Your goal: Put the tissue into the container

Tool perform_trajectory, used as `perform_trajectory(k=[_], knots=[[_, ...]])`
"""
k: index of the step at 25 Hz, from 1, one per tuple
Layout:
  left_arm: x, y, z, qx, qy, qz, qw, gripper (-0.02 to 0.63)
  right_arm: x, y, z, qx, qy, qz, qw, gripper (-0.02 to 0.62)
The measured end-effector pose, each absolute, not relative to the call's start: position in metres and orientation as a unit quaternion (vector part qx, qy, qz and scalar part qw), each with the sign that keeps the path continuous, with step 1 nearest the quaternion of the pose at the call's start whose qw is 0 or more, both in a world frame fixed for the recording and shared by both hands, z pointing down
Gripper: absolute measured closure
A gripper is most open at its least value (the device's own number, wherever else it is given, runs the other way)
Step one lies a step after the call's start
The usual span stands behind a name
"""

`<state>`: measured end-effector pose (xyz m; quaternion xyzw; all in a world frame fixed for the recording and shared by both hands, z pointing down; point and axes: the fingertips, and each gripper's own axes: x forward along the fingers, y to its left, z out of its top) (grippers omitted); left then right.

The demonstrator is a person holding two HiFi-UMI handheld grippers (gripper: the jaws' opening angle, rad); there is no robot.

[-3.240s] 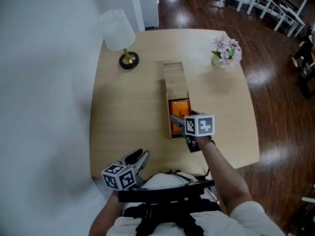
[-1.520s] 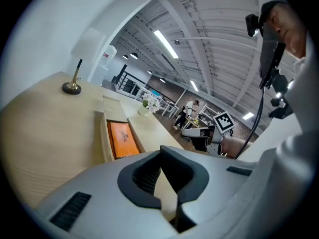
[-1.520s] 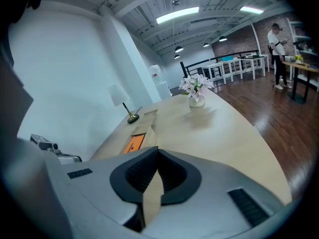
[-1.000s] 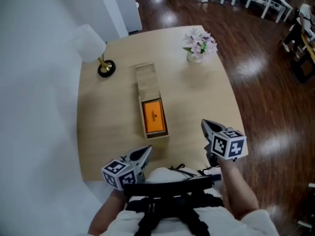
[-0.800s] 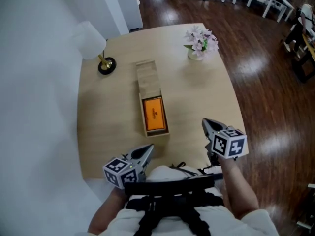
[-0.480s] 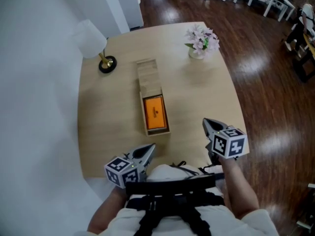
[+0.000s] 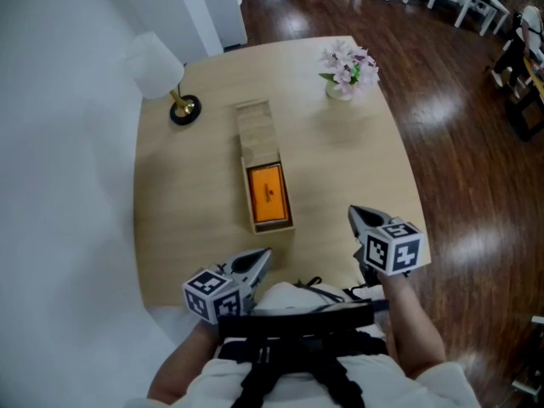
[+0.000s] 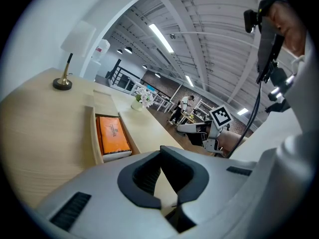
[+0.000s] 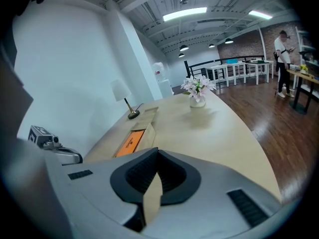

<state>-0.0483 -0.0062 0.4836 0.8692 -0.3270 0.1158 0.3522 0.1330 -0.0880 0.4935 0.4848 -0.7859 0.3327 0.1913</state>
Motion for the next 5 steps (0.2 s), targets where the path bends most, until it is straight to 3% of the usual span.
perform_trajectory(k=[5], knots=[[-0.0512, -0.006, 0.4853, 0.867, -0.328, 0.119, 0.354, 0.606, 0.1264, -0.0874, 0.4959, 0.481, -0.788, 0.331, 0.196, 0.595]])
